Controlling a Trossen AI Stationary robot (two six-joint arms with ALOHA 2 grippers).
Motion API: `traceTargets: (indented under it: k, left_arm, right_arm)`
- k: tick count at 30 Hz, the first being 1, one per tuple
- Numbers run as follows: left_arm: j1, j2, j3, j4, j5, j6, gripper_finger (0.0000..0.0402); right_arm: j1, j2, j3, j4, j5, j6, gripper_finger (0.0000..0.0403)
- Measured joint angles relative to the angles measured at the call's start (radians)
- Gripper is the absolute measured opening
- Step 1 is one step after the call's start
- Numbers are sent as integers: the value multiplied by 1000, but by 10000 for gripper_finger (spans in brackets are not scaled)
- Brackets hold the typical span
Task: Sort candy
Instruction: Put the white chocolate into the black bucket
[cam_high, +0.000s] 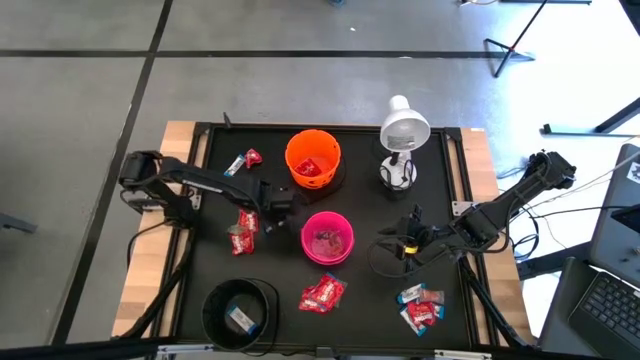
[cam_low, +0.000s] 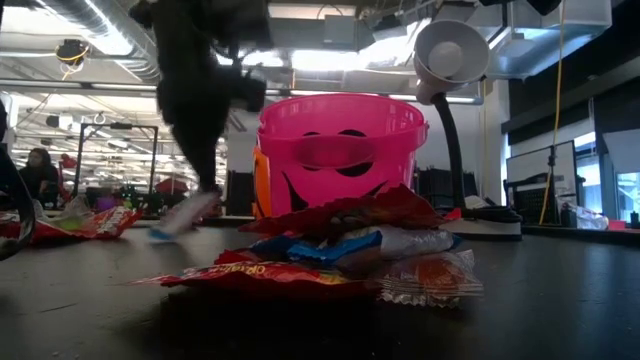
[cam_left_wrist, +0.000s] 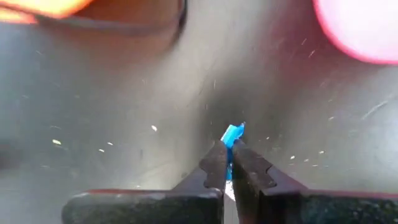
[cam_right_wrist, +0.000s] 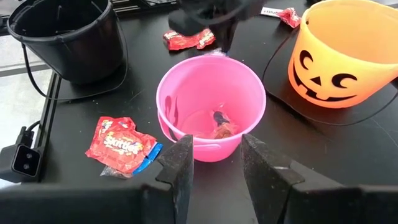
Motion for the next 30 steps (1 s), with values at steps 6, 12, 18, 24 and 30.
traceTargets:
  k: [6, 12, 18, 24, 30]
  left_arm:
    - [-60, -145, 94, -85, -22, 6, 1]
    - [-217, -309, 189, -87, -33, 11, 1]
    - [-461, -371, 313, -146, -64, 31, 1]
    - [-681, -369, 345, -173, -95, -81, 0]
    - [-820, -349, 345, -194, -204, -218, 0]
  right_arm:
    - [0, 0, 0, 0, -5, 0, 131]
    - [0, 0, 0, -1, -5, 0, 131]
    - [0, 0, 0, 0, -4, 0, 131]
    - [0, 0, 0, 5, -5, 0, 131]
    - [0, 0, 0, 21, -6, 0, 131]
